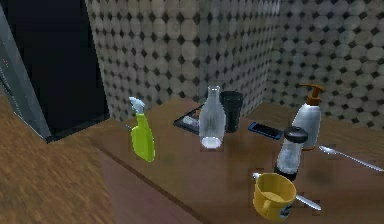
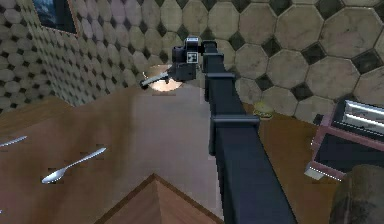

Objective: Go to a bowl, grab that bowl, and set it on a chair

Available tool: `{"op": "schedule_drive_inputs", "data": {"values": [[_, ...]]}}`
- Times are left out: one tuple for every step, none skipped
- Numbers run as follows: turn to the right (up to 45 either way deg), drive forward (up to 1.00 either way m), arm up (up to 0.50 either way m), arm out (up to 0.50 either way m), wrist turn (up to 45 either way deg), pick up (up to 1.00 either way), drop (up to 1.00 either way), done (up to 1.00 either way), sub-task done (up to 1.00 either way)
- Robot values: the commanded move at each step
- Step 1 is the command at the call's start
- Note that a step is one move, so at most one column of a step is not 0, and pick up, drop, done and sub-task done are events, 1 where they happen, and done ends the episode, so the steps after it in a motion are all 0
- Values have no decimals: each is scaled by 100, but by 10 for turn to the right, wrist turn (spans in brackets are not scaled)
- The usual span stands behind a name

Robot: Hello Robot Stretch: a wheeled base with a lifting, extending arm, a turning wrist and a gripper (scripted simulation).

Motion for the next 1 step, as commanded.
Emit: {"op": "schedule_drive_inputs", "data": {"values": [[0,0,0,0,-450,0,0,0,0]]}}
